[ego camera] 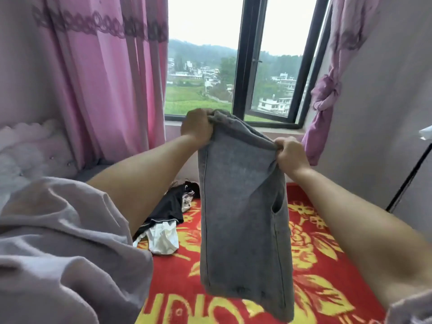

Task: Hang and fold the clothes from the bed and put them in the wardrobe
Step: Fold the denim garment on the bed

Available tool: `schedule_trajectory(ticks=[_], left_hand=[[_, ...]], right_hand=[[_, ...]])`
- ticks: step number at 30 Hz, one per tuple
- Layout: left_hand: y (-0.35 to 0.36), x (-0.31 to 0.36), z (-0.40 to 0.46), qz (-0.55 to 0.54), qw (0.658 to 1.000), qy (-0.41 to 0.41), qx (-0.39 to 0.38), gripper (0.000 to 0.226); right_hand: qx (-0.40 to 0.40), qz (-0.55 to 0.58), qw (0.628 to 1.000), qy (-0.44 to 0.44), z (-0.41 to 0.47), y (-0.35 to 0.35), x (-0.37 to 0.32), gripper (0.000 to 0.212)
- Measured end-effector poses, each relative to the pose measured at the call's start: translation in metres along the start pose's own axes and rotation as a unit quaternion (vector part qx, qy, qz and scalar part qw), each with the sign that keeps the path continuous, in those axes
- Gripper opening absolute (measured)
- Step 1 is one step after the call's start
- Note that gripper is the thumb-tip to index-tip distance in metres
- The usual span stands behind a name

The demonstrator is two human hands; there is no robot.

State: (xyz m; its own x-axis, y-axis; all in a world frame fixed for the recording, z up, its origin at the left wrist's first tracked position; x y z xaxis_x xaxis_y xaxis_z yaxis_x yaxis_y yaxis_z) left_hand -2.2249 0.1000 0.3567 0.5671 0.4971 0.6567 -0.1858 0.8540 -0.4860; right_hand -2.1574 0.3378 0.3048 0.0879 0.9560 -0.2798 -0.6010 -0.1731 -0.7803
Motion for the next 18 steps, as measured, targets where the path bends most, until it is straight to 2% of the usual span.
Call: schedule_trajectory(ticks=[2,4,7,10,12,14,16,17,18], left_hand=[[-0.009,0.020,0.006,-0.031,0.998,0.051,0.030,0.034],[-0.016,0.033,0.002,-0.050,0.992,0.116,0.019,0.033],[-0.021,0.026,-0.031,-0.019,0.976,0.216,-0.005,0.025],[-0.009,-0.016,-0.103,0.055,0.943,0.326,-0.036,0.023],[0.014,-0.073,-0.169,0.116,0.913,0.376,-0.108,0.023],[0.038,-0.143,-0.251,0.157,0.879,0.397,-0.212,0.020],[0.059,-0.217,-0.343,0.189,0.850,0.373,-0.321,0.017],[0.070,-0.259,-0.389,0.232,0.827,0.330,-0.392,0.021],[0.078,-0.305,-0.440,0.295,0.781,0.259,-0.486,0.029]], right_hand=[[0.070,-0.013,0.997,-0.023,0.006,-0.031,-0.001,0.034],[0.110,-0.023,0.993,-0.043,0.002,-0.054,-0.001,0.034],[0.072,-0.058,0.993,-0.077,-0.020,-0.050,0.000,0.030],[-0.055,-0.090,0.989,-0.101,-0.083,0.009,0.002,0.033],[-0.163,-0.105,0.975,-0.112,-0.157,0.076,0.002,0.036],[-0.286,-0.094,0.947,-0.115,-0.254,0.158,-0.003,0.032],[-0.442,-0.073,0.888,-0.109,-0.370,0.240,-0.017,0.037],[-0.533,-0.066,0.836,-0.108,-0.432,0.276,-0.025,0.045],[-0.631,-0.057,0.765,-0.115,-0.498,0.303,-0.034,0.053]])
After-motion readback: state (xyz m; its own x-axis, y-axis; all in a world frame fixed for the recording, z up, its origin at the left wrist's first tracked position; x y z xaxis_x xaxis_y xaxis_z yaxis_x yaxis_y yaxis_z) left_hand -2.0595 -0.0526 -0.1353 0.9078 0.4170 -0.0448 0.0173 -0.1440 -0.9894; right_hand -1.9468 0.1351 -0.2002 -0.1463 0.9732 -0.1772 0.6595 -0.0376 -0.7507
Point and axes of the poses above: each hand's wrist, its own z-axis towards the middle knuckle, its own y-axis out of the palm, x = y × z, the point moved 8 cm from there along z, towards the middle knuckle, and after that the axes turned 10 degrees about -z, right-handed, at the moved point
